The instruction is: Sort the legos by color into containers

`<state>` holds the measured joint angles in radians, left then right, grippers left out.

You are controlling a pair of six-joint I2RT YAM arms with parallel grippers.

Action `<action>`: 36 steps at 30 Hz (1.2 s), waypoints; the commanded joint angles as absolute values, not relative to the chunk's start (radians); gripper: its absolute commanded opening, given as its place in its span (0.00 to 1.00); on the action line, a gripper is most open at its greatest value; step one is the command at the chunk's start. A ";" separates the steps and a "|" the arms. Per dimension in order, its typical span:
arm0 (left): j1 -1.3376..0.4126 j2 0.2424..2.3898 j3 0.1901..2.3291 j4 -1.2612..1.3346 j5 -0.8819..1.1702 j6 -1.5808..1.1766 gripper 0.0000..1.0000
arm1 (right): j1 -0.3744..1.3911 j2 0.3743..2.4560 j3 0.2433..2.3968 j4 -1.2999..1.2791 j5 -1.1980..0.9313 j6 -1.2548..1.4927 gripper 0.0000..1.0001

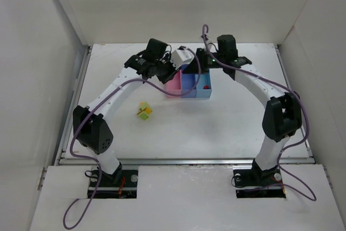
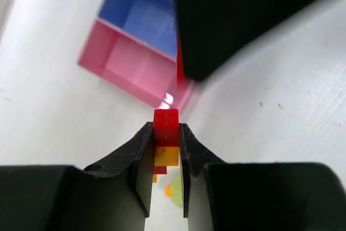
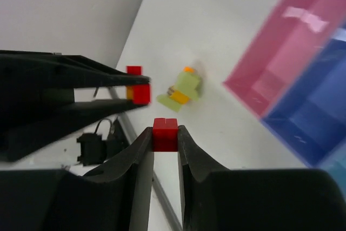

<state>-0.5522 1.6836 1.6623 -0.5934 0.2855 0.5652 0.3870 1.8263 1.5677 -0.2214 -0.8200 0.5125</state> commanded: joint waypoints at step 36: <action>-0.433 1.627 1.476 -0.623 0.200 0.457 0.00 | 0.275 1.938 1.779 -0.595 -0.319 0.178 0.73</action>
